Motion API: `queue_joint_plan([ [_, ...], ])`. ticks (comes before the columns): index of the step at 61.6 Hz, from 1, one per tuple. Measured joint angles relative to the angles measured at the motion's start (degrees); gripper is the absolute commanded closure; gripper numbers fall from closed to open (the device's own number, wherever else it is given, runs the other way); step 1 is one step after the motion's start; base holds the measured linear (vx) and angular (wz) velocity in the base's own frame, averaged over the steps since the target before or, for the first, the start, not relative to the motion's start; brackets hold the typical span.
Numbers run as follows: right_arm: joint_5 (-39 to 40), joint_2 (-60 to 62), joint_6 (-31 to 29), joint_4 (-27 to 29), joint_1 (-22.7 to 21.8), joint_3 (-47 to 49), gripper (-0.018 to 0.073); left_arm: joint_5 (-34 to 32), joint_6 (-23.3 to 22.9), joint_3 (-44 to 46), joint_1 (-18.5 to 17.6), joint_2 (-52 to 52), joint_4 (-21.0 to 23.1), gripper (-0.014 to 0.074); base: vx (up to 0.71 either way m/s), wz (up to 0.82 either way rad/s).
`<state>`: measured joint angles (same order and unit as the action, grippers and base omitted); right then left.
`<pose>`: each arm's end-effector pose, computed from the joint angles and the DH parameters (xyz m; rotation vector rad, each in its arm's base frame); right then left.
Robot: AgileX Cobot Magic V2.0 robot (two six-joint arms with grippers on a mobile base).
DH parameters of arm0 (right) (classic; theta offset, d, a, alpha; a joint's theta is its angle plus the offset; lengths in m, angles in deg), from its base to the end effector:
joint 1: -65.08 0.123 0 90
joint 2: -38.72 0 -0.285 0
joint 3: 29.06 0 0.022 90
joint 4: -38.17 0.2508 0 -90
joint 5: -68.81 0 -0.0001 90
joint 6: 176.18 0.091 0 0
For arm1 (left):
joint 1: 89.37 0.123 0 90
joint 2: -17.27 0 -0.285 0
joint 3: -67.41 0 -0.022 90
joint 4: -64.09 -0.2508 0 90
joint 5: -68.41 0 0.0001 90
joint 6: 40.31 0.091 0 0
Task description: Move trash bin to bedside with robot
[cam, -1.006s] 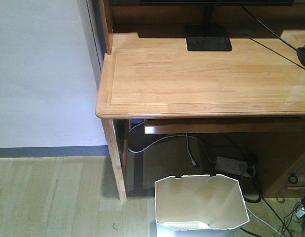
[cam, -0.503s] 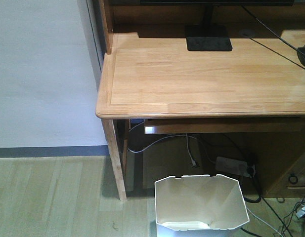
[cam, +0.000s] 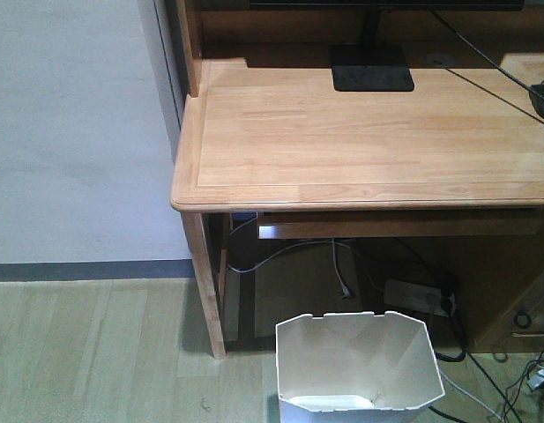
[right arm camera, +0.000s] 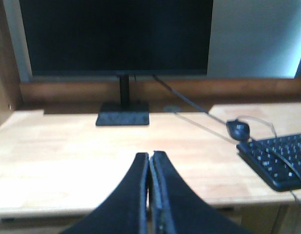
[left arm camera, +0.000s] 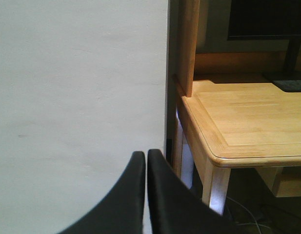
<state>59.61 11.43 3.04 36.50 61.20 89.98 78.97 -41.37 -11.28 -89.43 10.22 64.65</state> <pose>0.0867 -0.0063 0.2714 0.0250 1.7013 -0.0861 0.0561 -0.0002 0.1885 -0.0214 1.6807 -0.0235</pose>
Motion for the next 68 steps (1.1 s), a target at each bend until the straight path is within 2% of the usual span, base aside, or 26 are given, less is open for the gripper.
queue_joint_plan([
  [18, 0.85, -8.29, 0.78, 0.98, 0.0, 0.58, 0.0566, 0.0, 0.0, 0.0, 0.0, 0.0, 0.0, 0.0603, 0.0, 0.0],
  [28, 0.87, -9.15, 0.38, 1.67, 0.0, 0.58, 0.0532, 0.0, 0.0, 0.0, 0.0, 0.0, 0.0, 0.0603, 0.0, 0.0],
  [35, 0.98, -9.15, 0.2, 1.67, 0.0, 0.58, 0.0464, 0.0, 0.0, 0.0, 0.0, 0.0, 0.0, 0.0603, 0.0, 0.0],
  [59, 0.92, -9.15, 0.06, 1.67, 0.0, 0.58, 0.0129, 0.0, 0.0, 0.0, 0.0, 0.0, 0.0, 0.0603, 0.0, 0.0],
  [68, 0.56, -9.28, 0.06, 1.67, 0.0, 0.58, 0.0092, 0.0, 0.0, 0.0, 0.0, 0.0, 0.0, 0.0603, 0.0, 0.0],
])
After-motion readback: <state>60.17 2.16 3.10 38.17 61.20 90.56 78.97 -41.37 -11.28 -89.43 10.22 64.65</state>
